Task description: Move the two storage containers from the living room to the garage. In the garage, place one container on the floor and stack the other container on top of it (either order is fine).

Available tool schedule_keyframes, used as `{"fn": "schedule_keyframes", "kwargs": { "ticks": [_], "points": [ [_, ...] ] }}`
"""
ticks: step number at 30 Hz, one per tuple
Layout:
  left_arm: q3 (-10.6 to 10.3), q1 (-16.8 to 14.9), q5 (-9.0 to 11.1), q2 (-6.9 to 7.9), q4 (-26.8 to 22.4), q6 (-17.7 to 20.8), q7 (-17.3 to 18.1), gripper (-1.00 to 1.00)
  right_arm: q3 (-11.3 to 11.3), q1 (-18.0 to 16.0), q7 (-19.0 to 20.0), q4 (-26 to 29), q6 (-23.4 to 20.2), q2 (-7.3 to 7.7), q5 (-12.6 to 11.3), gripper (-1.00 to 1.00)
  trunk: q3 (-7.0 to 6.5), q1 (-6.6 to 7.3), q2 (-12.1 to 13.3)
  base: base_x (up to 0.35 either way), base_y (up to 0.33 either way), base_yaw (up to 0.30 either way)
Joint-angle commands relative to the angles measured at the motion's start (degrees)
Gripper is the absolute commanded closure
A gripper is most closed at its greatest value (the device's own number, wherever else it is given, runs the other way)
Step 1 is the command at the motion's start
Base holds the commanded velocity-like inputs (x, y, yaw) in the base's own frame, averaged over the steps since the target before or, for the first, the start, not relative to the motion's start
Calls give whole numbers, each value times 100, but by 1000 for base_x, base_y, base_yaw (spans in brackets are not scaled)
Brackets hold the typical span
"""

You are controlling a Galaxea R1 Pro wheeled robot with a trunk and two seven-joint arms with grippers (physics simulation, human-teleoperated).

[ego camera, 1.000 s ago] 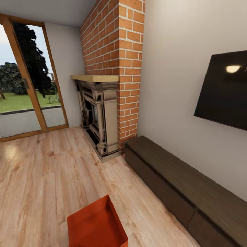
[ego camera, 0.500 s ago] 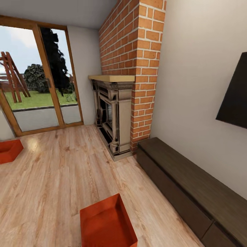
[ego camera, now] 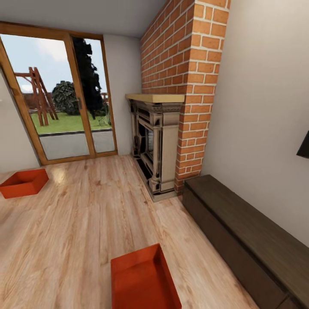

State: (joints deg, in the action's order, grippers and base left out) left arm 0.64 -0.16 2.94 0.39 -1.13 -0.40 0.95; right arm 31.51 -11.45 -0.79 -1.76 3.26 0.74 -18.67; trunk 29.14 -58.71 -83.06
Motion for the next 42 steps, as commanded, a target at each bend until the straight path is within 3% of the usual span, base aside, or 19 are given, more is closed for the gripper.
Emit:
{"fn": "schedule_keyframes", "kwargs": {
  "ticks": [1, 16, 42],
  "points": [
    [3, -2, 31, 2, -1, -4, 10, -100, 48, -6, -1, -17, 32, -3, -49, -100, 5, -2, -2, 229, -78, 20],
    [6, -2, 31, -4, -1, -4, 10, -100, 48, -6, -9, -17, 30, -12, -58, -100, 5, -2, -2, 263, -104, 5],
    [7, -2, 31, -4, -1, -4, 10, -100, 48, -6, -4, -17, 35, -3, -55, -100, 5, -2, -2, 5, -1, 261]
  ]
}}
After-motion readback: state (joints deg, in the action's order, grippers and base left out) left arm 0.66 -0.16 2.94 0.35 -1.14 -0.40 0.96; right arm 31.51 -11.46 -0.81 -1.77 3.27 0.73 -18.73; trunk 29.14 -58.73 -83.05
